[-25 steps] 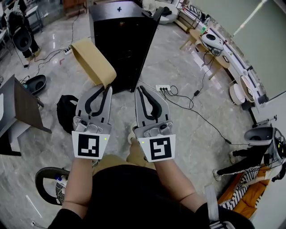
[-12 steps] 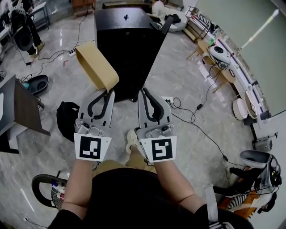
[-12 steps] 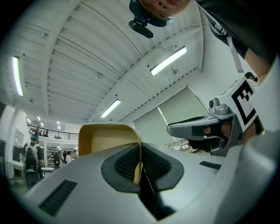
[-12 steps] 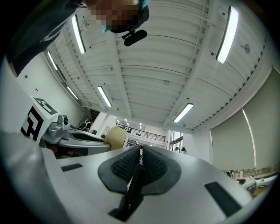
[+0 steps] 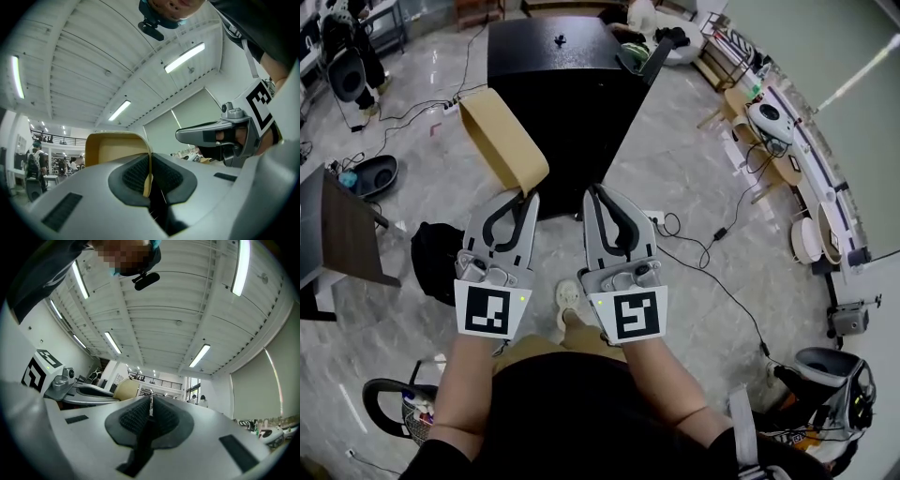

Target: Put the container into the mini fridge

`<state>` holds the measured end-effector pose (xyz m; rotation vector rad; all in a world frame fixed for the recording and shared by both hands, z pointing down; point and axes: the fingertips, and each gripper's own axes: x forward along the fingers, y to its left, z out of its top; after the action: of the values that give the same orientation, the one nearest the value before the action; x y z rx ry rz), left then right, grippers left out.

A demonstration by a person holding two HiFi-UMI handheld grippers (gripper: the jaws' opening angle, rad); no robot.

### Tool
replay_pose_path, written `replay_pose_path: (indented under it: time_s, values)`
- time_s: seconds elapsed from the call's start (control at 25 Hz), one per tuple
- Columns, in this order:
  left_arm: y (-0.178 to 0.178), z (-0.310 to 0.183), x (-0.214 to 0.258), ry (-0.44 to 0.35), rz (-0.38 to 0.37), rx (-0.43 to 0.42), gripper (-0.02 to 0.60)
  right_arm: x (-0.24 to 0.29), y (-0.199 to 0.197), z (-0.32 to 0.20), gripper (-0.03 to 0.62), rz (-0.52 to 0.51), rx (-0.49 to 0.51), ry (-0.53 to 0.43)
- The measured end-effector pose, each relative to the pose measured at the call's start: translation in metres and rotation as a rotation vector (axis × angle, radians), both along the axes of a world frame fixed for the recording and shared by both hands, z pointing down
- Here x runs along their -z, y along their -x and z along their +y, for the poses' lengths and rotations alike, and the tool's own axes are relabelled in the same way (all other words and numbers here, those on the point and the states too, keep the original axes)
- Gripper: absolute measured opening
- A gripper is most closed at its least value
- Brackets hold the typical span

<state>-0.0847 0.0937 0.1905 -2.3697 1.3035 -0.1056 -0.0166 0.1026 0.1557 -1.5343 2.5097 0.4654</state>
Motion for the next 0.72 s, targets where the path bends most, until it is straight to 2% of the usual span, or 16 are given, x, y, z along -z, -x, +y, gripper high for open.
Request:
replay_pose_path:
  time_s: [0.72]
  values:
    - [-0.061,-0.146,-0.039,0.102,-0.020,0.043,0.035,-0.028,-0.051,-0.165,0.046,-0.014,0.080,0.080]
